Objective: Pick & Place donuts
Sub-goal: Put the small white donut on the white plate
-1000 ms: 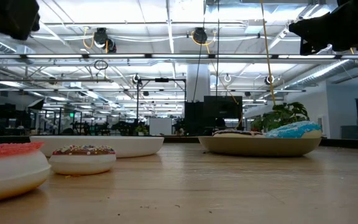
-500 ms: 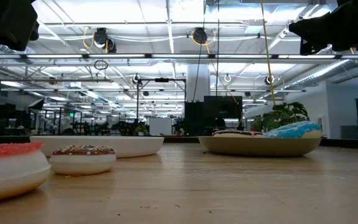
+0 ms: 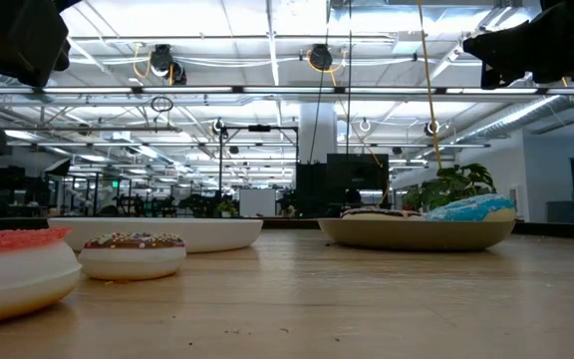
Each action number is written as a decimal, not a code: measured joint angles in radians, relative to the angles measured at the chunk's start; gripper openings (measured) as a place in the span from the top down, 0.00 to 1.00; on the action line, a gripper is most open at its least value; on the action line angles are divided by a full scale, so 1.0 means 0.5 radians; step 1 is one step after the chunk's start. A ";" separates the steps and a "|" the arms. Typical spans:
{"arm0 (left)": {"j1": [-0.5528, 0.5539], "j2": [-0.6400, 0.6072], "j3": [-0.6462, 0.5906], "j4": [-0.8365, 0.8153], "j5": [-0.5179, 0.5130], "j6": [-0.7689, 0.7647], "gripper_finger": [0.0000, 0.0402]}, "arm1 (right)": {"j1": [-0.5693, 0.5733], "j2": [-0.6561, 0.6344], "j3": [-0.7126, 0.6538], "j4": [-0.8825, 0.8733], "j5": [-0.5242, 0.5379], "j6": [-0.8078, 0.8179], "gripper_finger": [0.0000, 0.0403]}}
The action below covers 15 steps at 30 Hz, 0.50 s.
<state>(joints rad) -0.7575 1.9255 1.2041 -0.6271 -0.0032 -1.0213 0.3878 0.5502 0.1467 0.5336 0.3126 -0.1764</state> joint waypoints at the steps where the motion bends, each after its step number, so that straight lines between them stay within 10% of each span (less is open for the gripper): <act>1: 0.000 0.000 0.000 0.000 0.010 0.011 0.97 | 0.000 0.000 0.000 0.000 0.000 0.000 1.00; 15: 0.123 -0.350 0.145 -0.315 -0.018 0.327 0.96 | 0.000 -0.001 0.000 0.000 -0.001 -0.008 1.00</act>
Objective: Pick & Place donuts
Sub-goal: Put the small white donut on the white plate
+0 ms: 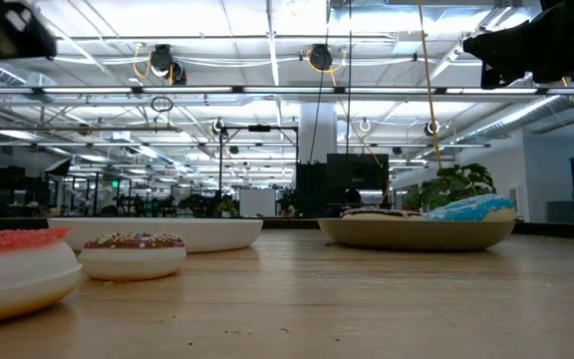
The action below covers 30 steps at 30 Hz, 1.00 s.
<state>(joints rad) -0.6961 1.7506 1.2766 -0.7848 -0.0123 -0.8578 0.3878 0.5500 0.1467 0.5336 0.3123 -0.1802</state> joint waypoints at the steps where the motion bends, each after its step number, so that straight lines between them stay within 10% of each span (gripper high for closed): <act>1: 0.018 -0.047 0.024 -0.088 -0.049 0.033 0.95 | 0.000 0.001 0.000 0.001 0.001 -0.002 1.00; 12: 0.665 -0.275 0.096 -0.631 -0.464 0.645 0.95 | 0.001 0.000 0.000 0.001 0.001 -0.032 1.00; 30: 1.386 0.047 -0.363 0.094 -0.044 1.220 0.92 | 0.000 0.000 0.000 -0.031 0.000 -0.081 1.00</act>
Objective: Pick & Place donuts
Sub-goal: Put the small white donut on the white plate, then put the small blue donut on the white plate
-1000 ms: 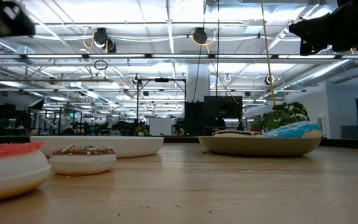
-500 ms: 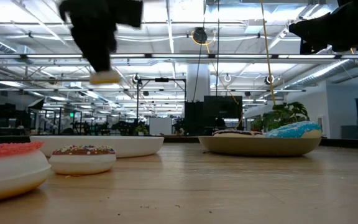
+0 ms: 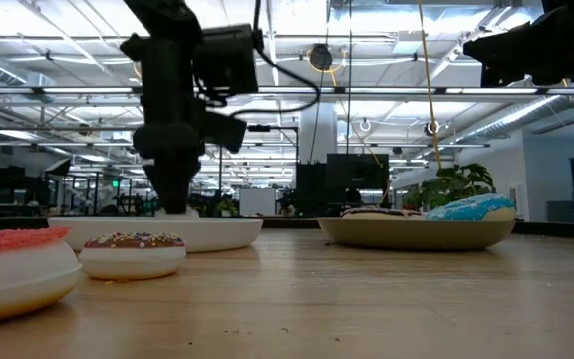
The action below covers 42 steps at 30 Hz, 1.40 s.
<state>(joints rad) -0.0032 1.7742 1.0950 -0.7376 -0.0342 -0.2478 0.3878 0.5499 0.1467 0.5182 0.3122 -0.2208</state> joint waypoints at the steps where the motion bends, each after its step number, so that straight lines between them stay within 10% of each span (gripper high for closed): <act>1: 0.009 0.027 -0.001 -0.001 -0.003 0.003 0.90 | 0.001 0.000 0.000 0.000 0.000 -0.001 1.00; 21: -0.026 0.011 0.169 -0.150 -0.031 -0.071 0.35 | 0.000 0.001 0.000 0.000 0.001 -0.001 1.00; 42: -0.099 -0.282 0.233 -0.270 0.261 -0.235 0.34 | 0.000 0.007 0.000 0.006 0.002 -0.017 1.00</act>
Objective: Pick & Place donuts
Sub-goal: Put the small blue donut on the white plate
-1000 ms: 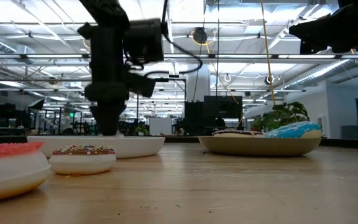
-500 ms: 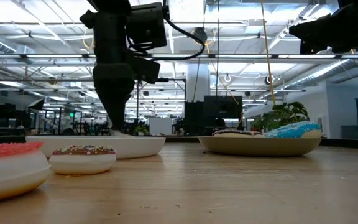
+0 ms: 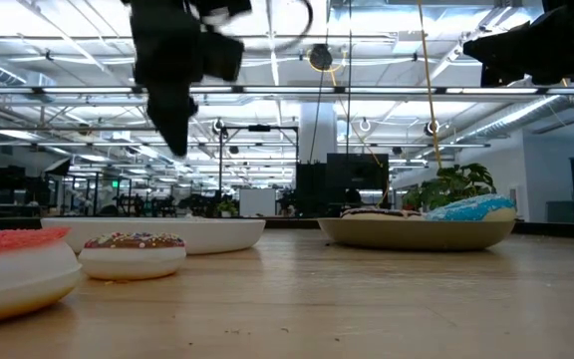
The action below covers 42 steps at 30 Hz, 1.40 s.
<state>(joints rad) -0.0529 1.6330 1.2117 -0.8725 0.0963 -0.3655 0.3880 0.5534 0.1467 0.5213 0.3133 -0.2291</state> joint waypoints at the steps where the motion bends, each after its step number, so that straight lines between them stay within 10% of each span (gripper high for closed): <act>1: -0.023 -0.041 0.020 -0.004 0.000 -0.031 0.36 | 0.000 0.000 0.000 -0.003 0.001 0.000 1.00; 24: -0.668 -0.413 0.361 -0.212 -0.562 -0.306 0.98 | 0.000 0.008 0.000 -0.002 -0.001 0.003 1.00; 42: -1.000 -0.402 0.361 -0.183 -0.771 -0.366 0.91 | 0.000 0.008 0.000 0.011 0.000 0.016 1.00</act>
<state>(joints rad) -0.5530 1.4322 1.3922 -0.9638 -0.2893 -0.5484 0.3878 0.5574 0.1467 0.5266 0.3134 -0.2212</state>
